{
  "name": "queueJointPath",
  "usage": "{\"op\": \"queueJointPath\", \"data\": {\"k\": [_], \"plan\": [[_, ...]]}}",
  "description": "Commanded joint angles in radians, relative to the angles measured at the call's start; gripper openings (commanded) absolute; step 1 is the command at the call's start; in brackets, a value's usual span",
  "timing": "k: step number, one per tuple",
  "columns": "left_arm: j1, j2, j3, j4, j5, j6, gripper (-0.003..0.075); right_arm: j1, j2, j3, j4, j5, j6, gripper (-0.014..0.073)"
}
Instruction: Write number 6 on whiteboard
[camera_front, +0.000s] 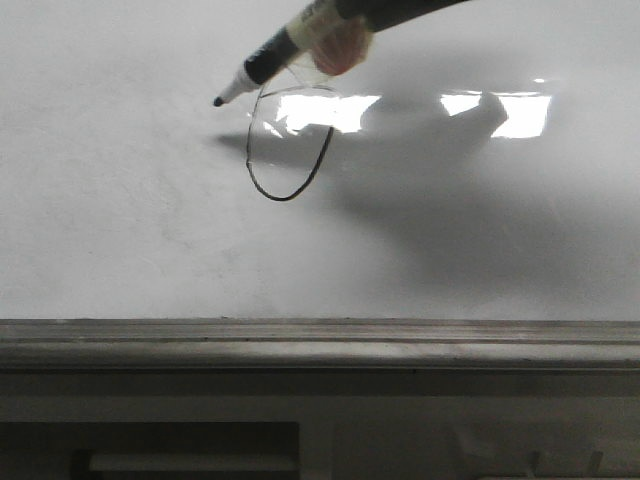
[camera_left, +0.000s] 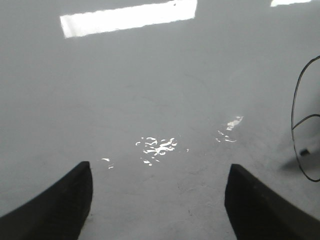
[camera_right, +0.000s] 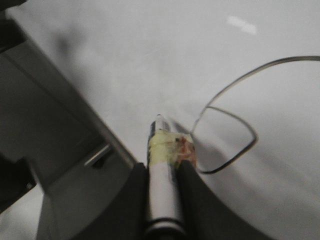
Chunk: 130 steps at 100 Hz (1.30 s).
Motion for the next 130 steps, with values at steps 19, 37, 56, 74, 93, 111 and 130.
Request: {"op": "queueJointPath", "data": {"k": [19, 37, 56, 74, 93, 111, 130], "plan": [[-0.035, 0.004, -0.033, -0.022, 0.027, 0.119, 0.0501, -0.024, -0.045, -0.066, -0.016, 0.253, -0.016, -0.0045], [-0.174, 0.005, -0.044, -0.178, 0.086, 0.3, 0.049, -0.024, -0.045, -0.066, -0.016, 0.202, -0.008, -0.0045], [-0.346, 0.065, -0.044, -0.234, 0.062, 0.348, 0.0458, -0.024, -0.034, -0.066, -0.016, 0.211, -0.008, -0.0045], [-0.489, 0.179, -0.07, -0.236, -0.005, 0.348, 0.0456, -0.015, 0.009, -0.119, -0.016, 0.289, -0.008, -0.0045], [-0.608, 0.312, -0.134, -0.216, -0.048, 0.35, 0.0439, 0.0, 0.04, -0.177, -0.032, 0.329, -0.008, -0.0045], [-0.631, 0.404, -0.181, -0.209, -0.07, 0.35, 0.0439, 0.0, 0.046, -0.186, -0.057, 0.352, -0.008, -0.0045], [-0.631, 0.42, -0.185, -0.207, -0.081, 0.353, 0.0439, 0.0, 0.046, -0.186, -0.057, 0.354, -0.008, -0.0045]]}}
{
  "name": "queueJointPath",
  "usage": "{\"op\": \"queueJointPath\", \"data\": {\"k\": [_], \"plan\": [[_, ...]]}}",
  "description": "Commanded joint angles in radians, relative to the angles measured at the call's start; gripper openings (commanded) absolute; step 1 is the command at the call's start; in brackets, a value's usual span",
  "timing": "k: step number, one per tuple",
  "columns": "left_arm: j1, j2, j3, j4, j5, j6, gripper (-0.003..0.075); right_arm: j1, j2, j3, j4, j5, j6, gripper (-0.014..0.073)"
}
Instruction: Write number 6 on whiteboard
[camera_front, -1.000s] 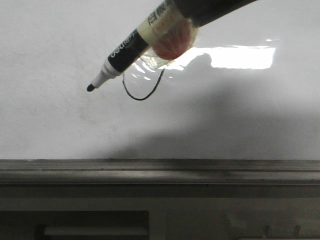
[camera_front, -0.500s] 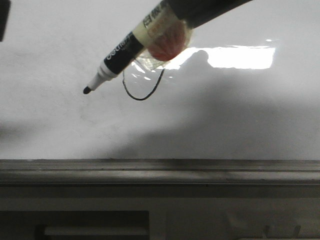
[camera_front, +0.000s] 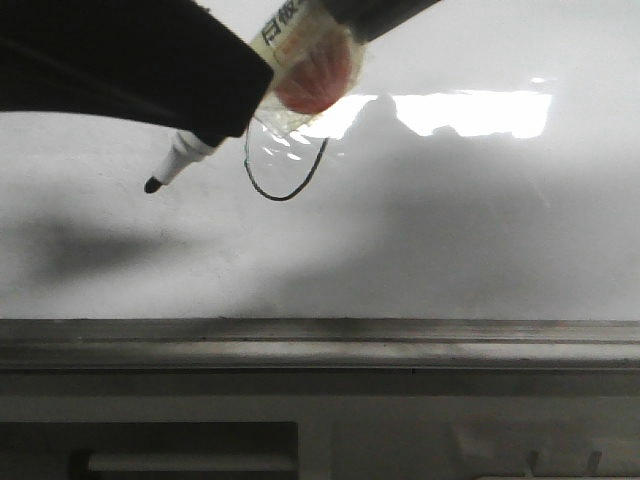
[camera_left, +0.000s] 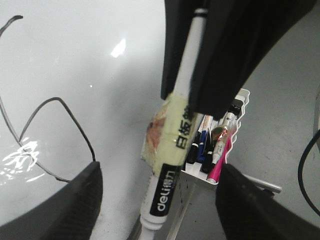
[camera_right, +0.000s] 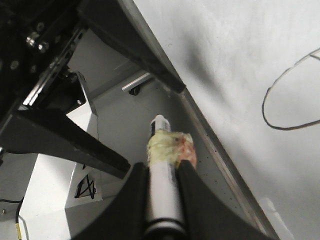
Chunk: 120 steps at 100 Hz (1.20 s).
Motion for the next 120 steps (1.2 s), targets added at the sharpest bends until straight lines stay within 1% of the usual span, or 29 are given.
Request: {"op": "queueJointPath", "data": {"k": [1, 15, 22, 41, 57, 64, 71, 77, 81, 86, 91, 96, 103, 106, 110, 120], "plan": [[-0.009, -0.007, -0.039, -0.014, -0.058, 0.005, 0.0438, 0.0, -0.016, -0.035, 0.034, -0.015, -0.006, -0.0045], [-0.009, -0.001, -0.039, -0.013, -0.058, 0.005, 0.0436, 0.0, -0.016, -0.035, 0.034, -0.015, -0.006, -0.0045], [-0.009, 0.002, -0.039, 0.0, -0.058, 0.005, 0.0407, 0.0, -0.016, -0.035, 0.034, -0.015, -0.006, -0.0045], [-0.01, 0.026, -0.039, 0.0, -0.056, 0.005, 0.0261, 0.0, -0.016, -0.035, 0.038, -0.015, -0.006, -0.0045], [-0.01, 0.035, -0.039, 0.004, -0.059, 0.005, 0.0195, 0.0, -0.016, -0.035, 0.038, -0.015, -0.006, -0.0045], [-0.01, 0.035, -0.039, 0.004, -0.059, 0.005, 0.0148, 0.0, -0.016, -0.035, 0.038, -0.015, -0.006, -0.0045], [-0.01, 0.035, -0.039, 0.004, -0.059, 0.005, 0.0074, 0.0, -0.016, -0.035, 0.044, -0.015, -0.006, -0.0043], [-0.01, 0.035, -0.039, 0.004, -0.059, 0.005, -0.0015, 0.0, -0.016, -0.035, 0.046, -0.015, -0.006, -0.0038], [-0.01, 0.033, -0.039, 0.008, -0.063, 0.008, -0.002, 0.0, -0.016, -0.035, 0.046, -0.013, -0.006, -0.0009], [-0.01, 0.031, -0.039, 0.008, -0.069, 0.008, -0.002, 0.0, -0.016, -0.035, 0.046, -0.013, -0.006, 0.0052], [-0.01, 0.027, -0.039, 0.008, -0.081, 0.008, -0.002, 0.0, -0.016, -0.035, 0.046, -0.013, -0.006, 0.0139], [-0.01, 0.019, -0.039, 0.008, -0.088, 0.008, -0.002, 0.0, -0.016, -0.035, 0.046, -0.02, -0.006, 0.026], [0.0, 0.004, -0.039, 0.008, -0.089, 0.006, -0.002, -0.011, -0.018, -0.035, 0.046, -0.024, -0.006, 0.0392], [0.01, -0.008, -0.039, 0.008, -0.089, -0.004, -0.002, -0.021, -0.02, -0.035, 0.044, -0.024, -0.006, 0.0421], [0.024, -0.02, -0.039, 0.008, -0.086, -0.013, -0.002, -0.039, -0.03, -0.035, 0.037, -0.024, -0.006, 0.0439], [0.087, -0.076, -0.039, 0.008, -0.085, -0.06, -0.002, -0.108, -0.073, -0.033, 0.033, -0.017, -0.006, 0.0437]]}}
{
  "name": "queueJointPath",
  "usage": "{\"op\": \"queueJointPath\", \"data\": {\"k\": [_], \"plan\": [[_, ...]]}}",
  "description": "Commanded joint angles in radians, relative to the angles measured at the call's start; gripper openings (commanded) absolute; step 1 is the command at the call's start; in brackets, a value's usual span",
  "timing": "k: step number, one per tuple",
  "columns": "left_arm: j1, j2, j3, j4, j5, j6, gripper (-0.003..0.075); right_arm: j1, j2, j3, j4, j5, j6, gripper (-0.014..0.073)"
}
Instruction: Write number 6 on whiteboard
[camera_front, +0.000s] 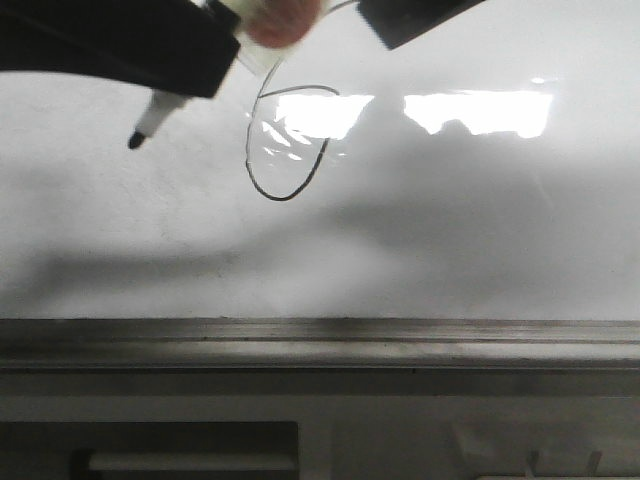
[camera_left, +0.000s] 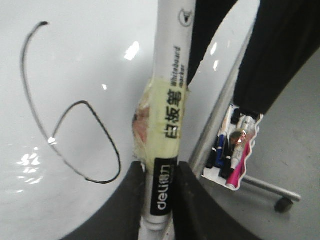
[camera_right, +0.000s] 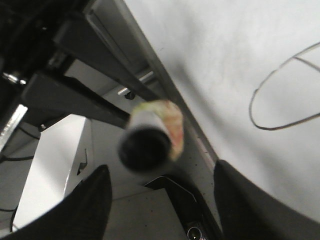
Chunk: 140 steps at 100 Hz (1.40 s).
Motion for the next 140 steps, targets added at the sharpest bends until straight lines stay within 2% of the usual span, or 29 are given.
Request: {"op": "queueJointPath", "data": {"k": [1, 19, 29, 45, 51, 72, 92, 103, 140], "plan": [[0.049, -0.059, -0.036, -0.026, -0.06, -0.048, -0.002, -0.064, -0.065, -0.03, 0.032, -0.017, -0.006, 0.0437], [0.209, -0.187, -0.012, -0.026, -0.06, -0.226, -0.002, -0.186, -0.2, 0.044, 0.032, -0.038, 0.003, 0.0437], [0.28, -0.254, 0.028, -0.045, -0.073, -0.26, -0.002, -0.212, -0.287, 0.129, 0.032, -0.11, 0.013, 0.0437], [0.358, -0.3, 0.137, -0.293, -0.205, -0.26, -0.002, -0.214, -0.415, 0.258, 0.036, -0.255, 0.047, 0.0437], [0.365, -0.297, 0.171, -0.355, -0.252, -0.26, -0.002, -0.214, -0.447, 0.292, 0.039, -0.285, 0.054, 0.0437], [0.366, -0.195, 0.18, -0.36, -0.306, -0.26, -0.002, -0.214, -0.482, 0.357, 0.056, -0.328, 0.057, 0.0437], [0.366, -0.078, 0.14, -0.36, -0.295, -0.26, -0.002, -0.214, -0.48, 0.359, 0.061, -0.341, 0.057, 0.0437], [0.366, -0.033, 0.104, -0.36, -0.242, -0.258, -0.002, -0.214, -0.48, 0.359, 0.061, -0.342, 0.057, 0.0437], [0.366, 0.018, 0.082, -0.355, -0.217, -0.253, -0.002, -0.214, -0.48, 0.359, 0.061, -0.355, 0.057, 0.0437]]}}
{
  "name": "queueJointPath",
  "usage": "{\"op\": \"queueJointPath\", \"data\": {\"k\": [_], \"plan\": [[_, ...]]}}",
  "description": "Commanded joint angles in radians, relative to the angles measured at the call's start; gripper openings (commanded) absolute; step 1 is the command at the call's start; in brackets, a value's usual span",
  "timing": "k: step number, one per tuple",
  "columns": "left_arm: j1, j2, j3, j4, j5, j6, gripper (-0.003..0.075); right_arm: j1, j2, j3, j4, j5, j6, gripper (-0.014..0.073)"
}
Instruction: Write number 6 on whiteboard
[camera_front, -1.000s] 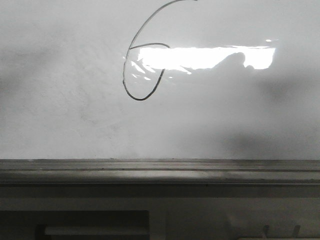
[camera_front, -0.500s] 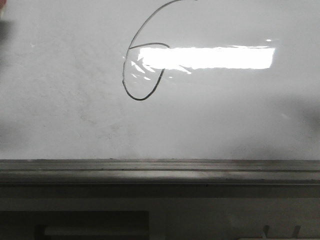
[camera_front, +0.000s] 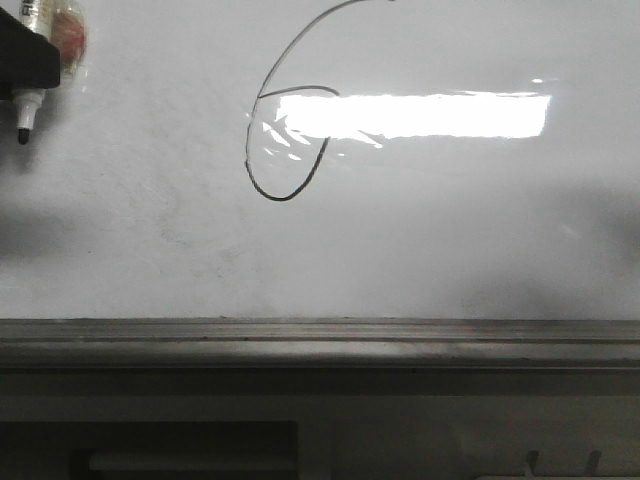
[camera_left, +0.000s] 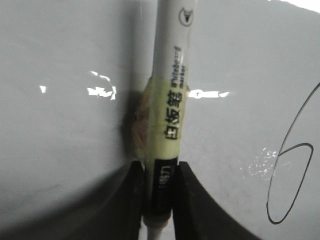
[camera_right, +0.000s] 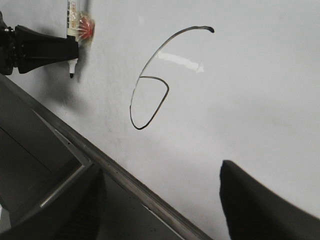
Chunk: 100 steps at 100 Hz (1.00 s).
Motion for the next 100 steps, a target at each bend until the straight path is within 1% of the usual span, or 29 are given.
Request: {"op": "queueJointPath", "data": {"k": [1, 37, 46, 56, 61, 66, 68, 75, 82, 87, 90, 100], "plan": [[0.001, 0.003, -0.032, -0.004, -0.031, 0.002, -0.002, -0.009, -0.002, -0.025, 0.037, -0.055, 0.001, 0.0437], [0.001, 0.003, -0.032, -0.004, -0.032, 0.004, -0.0018, -0.009, -0.002, -0.025, 0.037, -0.051, 0.001, 0.0437], [0.001, 0.003, -0.032, 0.024, -0.041, 0.004, 0.0006, -0.009, -0.002, -0.025, 0.037, -0.048, 0.001, 0.0437], [0.001, 0.003, -0.032, 0.028, -0.051, 0.004, 0.0092, -0.009, -0.002, -0.025, 0.037, -0.045, 0.001, 0.0437], [0.001, 0.001, -0.032, 0.028, -0.051, 0.004, 0.0158, -0.009, -0.002, -0.025, 0.037, -0.045, 0.001, 0.0437], [0.001, -0.001, -0.032, 0.028, -0.051, 0.004, 0.0252, -0.009, -0.002, -0.025, 0.037, -0.045, 0.001, 0.0437], [0.001, -0.001, -0.032, 0.028, -0.051, 0.004, 0.0277, -0.009, -0.002, -0.025, 0.037, -0.045, 0.001, 0.0437], [0.001, -0.001, -0.032, 0.028, -0.051, 0.004, 0.0414, -0.009, -0.002, -0.025, 0.037, -0.045, 0.001, 0.0437], [0.001, -0.016, -0.032, 0.028, -0.051, 0.004, 0.051, -0.009, -0.002, -0.025, 0.037, -0.045, 0.001, 0.0437], [0.001, -0.034, -0.032, 0.043, -0.051, 0.004, 0.0548, -0.009, -0.002, -0.025, 0.037, -0.045, 0.001, 0.0437], [0.001, -0.046, -0.032, 0.059, -0.051, 0.004, 0.0557, -0.009, -0.002, -0.025, 0.037, -0.045, 0.001, 0.0437], [0.001, -0.112, -0.032, 0.126, -0.046, 0.004, 0.0557, -0.009, -0.002, -0.025, 0.037, -0.053, 0.001, 0.0437]]}}
